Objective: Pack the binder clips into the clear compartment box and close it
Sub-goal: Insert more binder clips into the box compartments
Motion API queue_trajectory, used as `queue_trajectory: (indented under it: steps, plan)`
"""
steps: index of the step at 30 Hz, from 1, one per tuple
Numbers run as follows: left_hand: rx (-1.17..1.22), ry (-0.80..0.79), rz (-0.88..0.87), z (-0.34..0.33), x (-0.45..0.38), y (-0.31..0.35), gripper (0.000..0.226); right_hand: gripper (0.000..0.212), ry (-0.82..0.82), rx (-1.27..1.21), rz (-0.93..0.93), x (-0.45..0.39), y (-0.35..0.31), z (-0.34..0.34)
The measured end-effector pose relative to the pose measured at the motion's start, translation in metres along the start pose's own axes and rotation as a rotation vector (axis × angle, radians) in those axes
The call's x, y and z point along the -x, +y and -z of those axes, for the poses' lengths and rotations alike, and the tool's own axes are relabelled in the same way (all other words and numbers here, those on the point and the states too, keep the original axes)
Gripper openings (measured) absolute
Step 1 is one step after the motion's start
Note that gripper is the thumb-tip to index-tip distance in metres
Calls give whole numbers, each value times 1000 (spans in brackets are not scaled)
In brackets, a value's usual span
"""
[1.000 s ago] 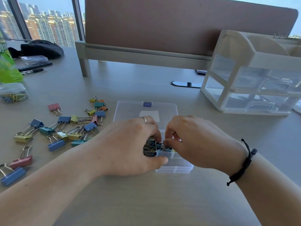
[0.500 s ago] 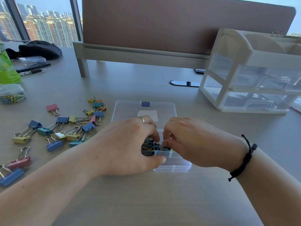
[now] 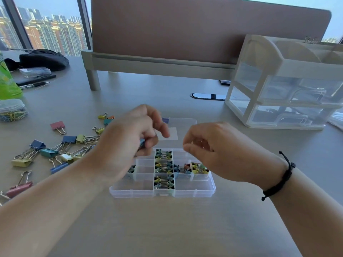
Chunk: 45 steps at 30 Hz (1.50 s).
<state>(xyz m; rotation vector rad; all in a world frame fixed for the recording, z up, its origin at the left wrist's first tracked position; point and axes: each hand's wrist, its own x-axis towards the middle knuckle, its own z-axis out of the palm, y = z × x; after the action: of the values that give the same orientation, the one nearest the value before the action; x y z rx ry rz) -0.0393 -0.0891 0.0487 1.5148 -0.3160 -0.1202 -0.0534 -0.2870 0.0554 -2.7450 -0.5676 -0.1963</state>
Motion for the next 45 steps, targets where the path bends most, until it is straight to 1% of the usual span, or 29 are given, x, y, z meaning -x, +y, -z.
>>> queue_trajectory:
  steps: [1, 3, 4, 7, 10, 15, 17, 20, 22, 25, 28, 30, 32, 34, 35, 37, 38, 39, 40, 41, 43, 44, 45]
  plan:
    - [122, 16, 23, -1, 1, 0, 24, 9, 57, -72, 0, 0, 0, 2]
    - [281, 38, 65, -3, 2, -2, 29, 2, 153, -229, 2, 0, -3, 4]
    - [332, 52, 82, -5, 2, -4, 32, 4, 171, -312, 8, 1, -6, 4]
    - [399, 101, 105, -13, 2, -6, 36, 24, 127, -489, 32, 3, -19, -3]
    - [393, 139, 93, -18, 1, -8, 42, 24, 108, -524, 69, 3, -30, -20]
    - [449, 170, 103, -24, -2, -12, 47, 4, 194, -502, 114, 0, -29, -26]
    - [467, 165, 113, -26, -3, -14, 47, 4, 205, -512, 119, 1, -26, -21]
    - [476, 140, 118, -27, -3, -15, 48, 8, 163, -463, 148, 2, -25, -17]
    - [473, 121, 129, -25, -2, -16, 48, 9, 166, -443, 157, 3, -24, -18]
    - [436, 54, 86, -24, 0, -12, 53, 5, 219, -364, 196, 1, -23, -22]
    - [349, -15, 26, -22, 1, -12, 65, 12, 288, -206, 274, -2, -21, -27]
    - [343, -77, 12, -18, -1, -15, 67, 11, 302, -157, 283, -3, -19, -27]
    - [333, -140, -8, -15, -3, -19, 60, 9, 321, -117, 278, -3, -17, -27]
    - [320, -164, -5, -11, -6, -24, 51, 11, 323, -85, 296, -3, -16, -27]
    - [327, -172, 5, -10, -7, -25, 51, 12, 322, -85, 312, -3, -16, -25]
    - [383, -157, 35, -12, -9, -25, 52, 15, 334, -154, 336, -4, -14, -18]
    - [426, -136, 42, -13, -9, -23, 47, 16, 336, -198, 319, -4, -12, -14]
    - [428, -102, 34, -14, -9, -21, 36, 13, 322, -228, 276, -4, -9, -8]
    - [317, -70, -14, -12, -8, -21, 22, 9, 286, -244, 208, -4, -5, -4]
    - [71, -50, -94, -9, -5, -20, 11, 5, 231, -250, 132, -4, -1, 0]
    - [-520, -44, -256, -2, 1, -21, 22, 2, 103, -279, 11, -2, 4, 4]
    - [-698, -53, -329, 0, 2, -22, 22, 3, 51, -289, -20, -2, 5, 4]
    - [-774, -67, -370, 0, 3, -21, 19, 4, 15, -283, -36, -2, 6, 3]
